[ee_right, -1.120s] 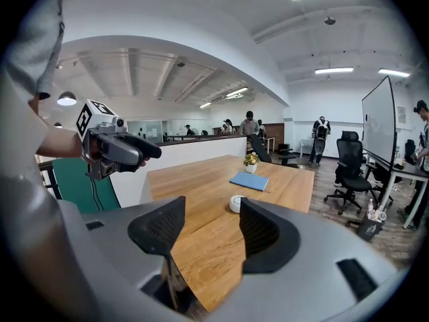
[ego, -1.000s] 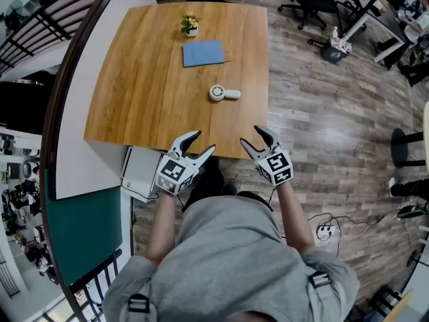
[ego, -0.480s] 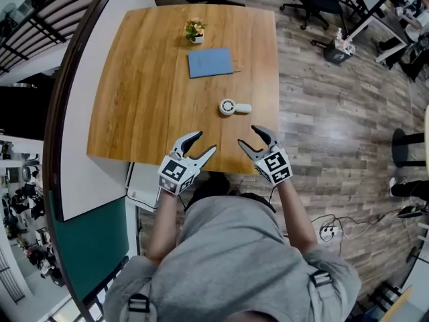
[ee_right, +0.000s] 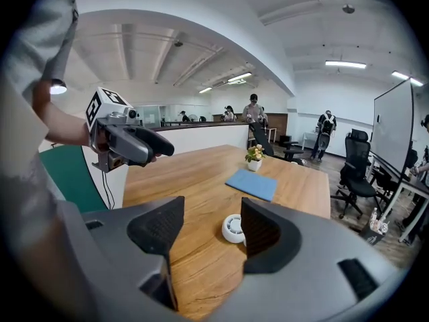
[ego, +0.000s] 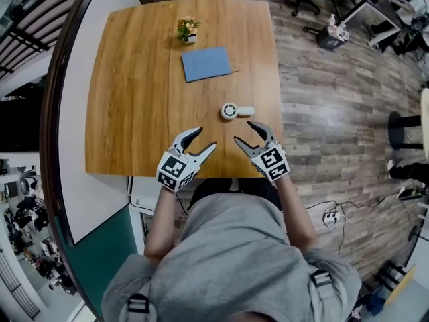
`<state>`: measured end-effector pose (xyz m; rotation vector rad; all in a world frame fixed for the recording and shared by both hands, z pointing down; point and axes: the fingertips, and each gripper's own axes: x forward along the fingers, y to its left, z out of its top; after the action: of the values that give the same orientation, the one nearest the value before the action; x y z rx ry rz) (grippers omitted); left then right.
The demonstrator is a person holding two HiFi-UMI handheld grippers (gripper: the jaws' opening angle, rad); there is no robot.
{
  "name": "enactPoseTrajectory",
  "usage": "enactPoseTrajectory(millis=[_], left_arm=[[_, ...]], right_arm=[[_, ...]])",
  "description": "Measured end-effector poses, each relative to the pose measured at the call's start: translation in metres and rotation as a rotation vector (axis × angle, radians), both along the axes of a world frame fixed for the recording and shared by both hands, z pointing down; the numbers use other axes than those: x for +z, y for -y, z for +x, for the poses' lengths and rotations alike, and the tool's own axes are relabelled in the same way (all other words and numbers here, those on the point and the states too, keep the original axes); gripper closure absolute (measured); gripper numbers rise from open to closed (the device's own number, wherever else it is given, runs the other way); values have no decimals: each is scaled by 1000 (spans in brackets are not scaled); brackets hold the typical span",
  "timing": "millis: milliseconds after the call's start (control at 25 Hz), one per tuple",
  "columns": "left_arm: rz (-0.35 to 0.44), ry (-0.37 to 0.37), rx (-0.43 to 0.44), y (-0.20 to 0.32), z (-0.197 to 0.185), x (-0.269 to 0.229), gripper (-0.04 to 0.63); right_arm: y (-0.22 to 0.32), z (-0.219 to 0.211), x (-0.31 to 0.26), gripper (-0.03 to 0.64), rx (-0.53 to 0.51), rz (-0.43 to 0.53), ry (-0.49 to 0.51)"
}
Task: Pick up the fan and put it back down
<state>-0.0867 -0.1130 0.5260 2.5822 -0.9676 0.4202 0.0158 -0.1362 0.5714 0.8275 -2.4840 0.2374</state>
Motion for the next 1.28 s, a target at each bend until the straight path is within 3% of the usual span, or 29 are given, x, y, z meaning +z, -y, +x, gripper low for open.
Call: enactPoseTrajectory(millis=[320, 1280], left_arm=[[-11, -13, 17, 16, 14, 10, 345], [-144, -1, -127, 41, 23, 78, 345]], right_arm=[[8, 0, 1, 313, -26, -35, 42], [67, -2, 77, 242, -166, -129, 41]])
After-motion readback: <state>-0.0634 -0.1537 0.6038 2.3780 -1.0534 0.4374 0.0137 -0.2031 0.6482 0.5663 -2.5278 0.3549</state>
